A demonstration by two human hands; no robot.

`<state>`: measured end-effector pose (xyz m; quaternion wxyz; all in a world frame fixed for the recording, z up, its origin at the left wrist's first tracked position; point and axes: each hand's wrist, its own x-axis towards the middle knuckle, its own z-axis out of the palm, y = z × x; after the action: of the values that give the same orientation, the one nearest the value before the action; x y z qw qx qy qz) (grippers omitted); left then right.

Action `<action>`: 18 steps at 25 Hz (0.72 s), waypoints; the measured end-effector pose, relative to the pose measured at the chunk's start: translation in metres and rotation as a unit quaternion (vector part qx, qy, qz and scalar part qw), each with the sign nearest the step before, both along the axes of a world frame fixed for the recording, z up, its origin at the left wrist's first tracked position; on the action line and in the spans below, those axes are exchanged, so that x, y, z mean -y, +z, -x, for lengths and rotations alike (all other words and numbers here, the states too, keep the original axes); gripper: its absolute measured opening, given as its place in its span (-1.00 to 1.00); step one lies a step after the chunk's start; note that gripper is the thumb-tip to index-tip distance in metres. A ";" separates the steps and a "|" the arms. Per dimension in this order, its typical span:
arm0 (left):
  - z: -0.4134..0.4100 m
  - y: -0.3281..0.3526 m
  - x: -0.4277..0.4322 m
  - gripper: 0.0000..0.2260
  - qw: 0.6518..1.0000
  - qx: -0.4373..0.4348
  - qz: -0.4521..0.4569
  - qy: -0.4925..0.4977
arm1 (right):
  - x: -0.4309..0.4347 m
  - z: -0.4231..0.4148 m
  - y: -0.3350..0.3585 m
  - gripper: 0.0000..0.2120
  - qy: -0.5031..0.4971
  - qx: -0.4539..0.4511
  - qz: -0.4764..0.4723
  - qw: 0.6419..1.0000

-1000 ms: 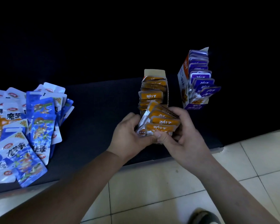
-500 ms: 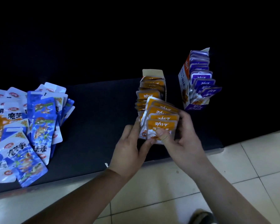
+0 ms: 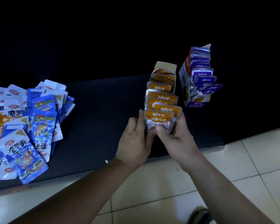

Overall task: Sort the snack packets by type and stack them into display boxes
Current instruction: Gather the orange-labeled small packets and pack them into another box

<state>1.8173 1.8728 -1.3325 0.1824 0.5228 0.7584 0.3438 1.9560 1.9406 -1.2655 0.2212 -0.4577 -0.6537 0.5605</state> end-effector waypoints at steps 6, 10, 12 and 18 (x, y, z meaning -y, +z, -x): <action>0.012 0.003 -0.005 -0.64 0.990 0.123 -0.070 -0.024 | 0.000 0.003 -0.003 -0.44 -0.013 0.046 -0.033 0.998; 0.018 0.005 -0.010 -0.68 0.989 0.124 -0.074 0.025 | -0.003 0.006 -0.007 -0.50 -0.044 0.047 -0.061 0.996; 0.020 0.004 -0.011 -0.67 0.989 0.127 -0.071 0.036 | -0.003 0.008 -0.008 -0.53 -0.055 0.046 -0.072 0.995; 0.020 0.011 -0.008 -0.51 0.982 0.176 -0.073 0.008 | 0.003 0.014 -0.013 -0.49 -0.068 0.082 -0.107 0.989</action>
<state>1.7973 1.8807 -1.3211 0.2714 0.4599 0.6914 0.4866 1.9421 1.9373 -1.2786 0.2523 -0.5192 -0.6933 0.4315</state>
